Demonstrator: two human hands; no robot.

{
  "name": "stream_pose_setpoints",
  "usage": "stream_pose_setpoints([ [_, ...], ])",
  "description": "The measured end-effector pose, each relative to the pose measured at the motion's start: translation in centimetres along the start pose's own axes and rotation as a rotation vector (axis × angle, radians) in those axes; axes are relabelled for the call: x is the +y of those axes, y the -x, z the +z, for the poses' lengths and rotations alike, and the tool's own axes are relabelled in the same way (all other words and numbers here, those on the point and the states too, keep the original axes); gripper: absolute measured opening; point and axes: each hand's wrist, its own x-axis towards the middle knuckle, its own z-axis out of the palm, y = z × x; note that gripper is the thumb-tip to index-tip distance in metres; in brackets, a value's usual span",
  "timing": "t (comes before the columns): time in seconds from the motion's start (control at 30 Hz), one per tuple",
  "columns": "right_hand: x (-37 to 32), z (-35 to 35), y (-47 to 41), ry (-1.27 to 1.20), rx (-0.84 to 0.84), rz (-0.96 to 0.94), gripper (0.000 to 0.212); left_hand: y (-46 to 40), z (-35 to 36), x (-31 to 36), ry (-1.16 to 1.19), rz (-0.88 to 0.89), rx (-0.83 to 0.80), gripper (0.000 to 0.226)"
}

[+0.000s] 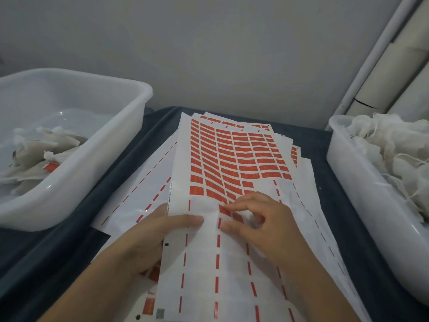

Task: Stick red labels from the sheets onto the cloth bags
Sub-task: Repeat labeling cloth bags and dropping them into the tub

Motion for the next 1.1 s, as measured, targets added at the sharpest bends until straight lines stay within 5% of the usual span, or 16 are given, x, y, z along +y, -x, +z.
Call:
stream_pose_setpoints([
  [0.1,-0.1,0.3,0.1,-0.016,0.004,-0.015,0.02,0.3,0.2,-0.2,-0.139,0.07,0.063,0.069],
  [0.47,0.1,0.7,0.2,0.016,0.058,-0.109,0.011,0.6,0.9,0.2,-0.457,0.259,0.168,0.043],
  [0.87,0.1,0.0,0.3,-0.041,-0.005,-0.187,0.01,0.6,0.4,0.4,-0.398,0.243,0.135,0.046],
  [1.1,0.5,0.6,0.4,0.323,0.159,-0.397,0.023,0.4,0.1,0.4,-0.296,0.239,0.106,0.042],
])
